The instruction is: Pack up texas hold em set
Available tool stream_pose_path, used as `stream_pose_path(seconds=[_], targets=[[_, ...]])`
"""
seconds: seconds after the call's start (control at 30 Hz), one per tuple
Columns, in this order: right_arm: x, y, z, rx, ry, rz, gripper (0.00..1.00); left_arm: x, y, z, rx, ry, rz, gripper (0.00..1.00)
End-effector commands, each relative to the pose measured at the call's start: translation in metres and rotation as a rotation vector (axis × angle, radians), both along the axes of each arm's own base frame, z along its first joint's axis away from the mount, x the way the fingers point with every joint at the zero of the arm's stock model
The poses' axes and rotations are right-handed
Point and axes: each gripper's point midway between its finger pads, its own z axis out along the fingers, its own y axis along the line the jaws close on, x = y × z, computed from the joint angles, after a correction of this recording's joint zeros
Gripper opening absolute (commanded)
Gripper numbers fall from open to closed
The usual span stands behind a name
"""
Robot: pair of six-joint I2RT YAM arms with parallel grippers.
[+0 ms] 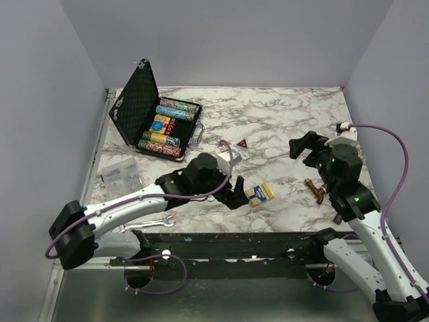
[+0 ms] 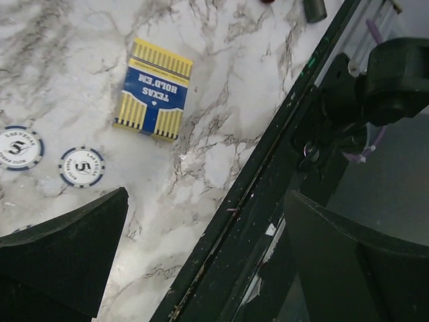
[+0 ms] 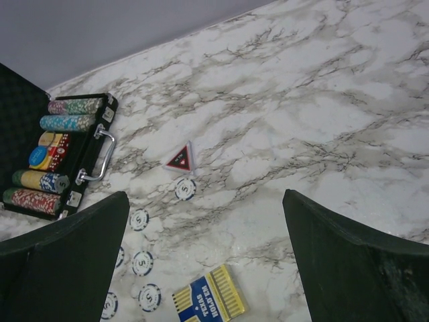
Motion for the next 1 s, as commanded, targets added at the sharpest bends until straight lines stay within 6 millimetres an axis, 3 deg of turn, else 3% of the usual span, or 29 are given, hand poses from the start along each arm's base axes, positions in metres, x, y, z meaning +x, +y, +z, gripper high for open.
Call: stream_pose_path(seconds=[0.0,0.27,0.43,0.67,0.97], targets=[[-0.004,-0.007,0.004,0.020,-0.034,-0.034,1.00,0.000,-0.035,-0.008,0.104,-0.053,-0.037,0.99],[-0.028,-0.014,0.022,0.076,-0.132,-0.032,1.00,0.012,-0.080,-0.050,0.311,-0.126,-0.129,0.99],[-0.043,-0.021,0.032,0.099,-0.197,-0.039,1.00,0.020,-0.099,-0.054,0.349,-0.193,-0.176,0.99],[-0.052,-0.031,0.039,0.089,-0.227,-0.071,1.00,0.032,-0.115,-0.079,0.455,-0.207,-0.222,0.99],[-0.053,-0.033,0.038,0.090,-0.224,-0.085,1.00,0.050,-0.118,-0.108,0.584,-0.225,-0.194,0.99]])
